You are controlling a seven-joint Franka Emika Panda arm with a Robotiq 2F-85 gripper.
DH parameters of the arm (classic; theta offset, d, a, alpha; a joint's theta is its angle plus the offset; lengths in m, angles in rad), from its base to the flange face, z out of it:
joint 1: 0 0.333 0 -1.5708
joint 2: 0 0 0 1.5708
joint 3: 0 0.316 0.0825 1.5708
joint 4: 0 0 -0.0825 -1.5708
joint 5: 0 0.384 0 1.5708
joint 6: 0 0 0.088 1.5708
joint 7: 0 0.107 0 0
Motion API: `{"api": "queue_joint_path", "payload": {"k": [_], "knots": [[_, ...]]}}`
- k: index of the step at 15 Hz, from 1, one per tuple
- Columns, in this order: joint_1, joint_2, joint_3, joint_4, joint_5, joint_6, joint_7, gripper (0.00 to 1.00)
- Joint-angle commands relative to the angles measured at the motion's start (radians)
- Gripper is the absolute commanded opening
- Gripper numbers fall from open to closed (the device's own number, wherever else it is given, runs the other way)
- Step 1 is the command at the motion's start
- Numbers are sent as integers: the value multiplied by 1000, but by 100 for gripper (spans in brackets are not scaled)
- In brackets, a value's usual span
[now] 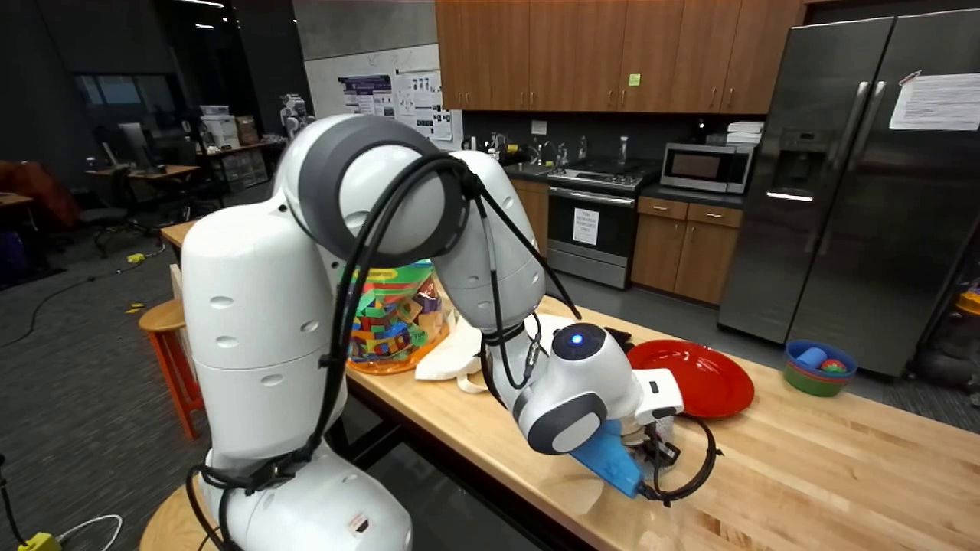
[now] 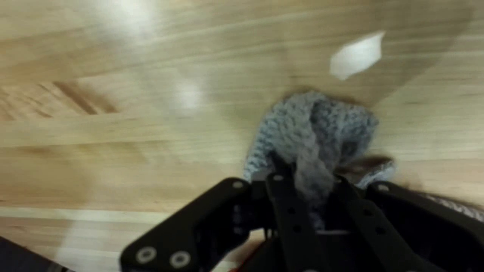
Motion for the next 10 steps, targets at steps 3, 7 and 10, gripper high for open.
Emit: {"api": "queue_joint_path", "payload": {"k": [3,7,10], "knots": [[178,139,-159,10,256,47,-94,4],[297,172,-237,11,440,58,-146,4],[360,169,-279,8,532,32,-190,4]]}}
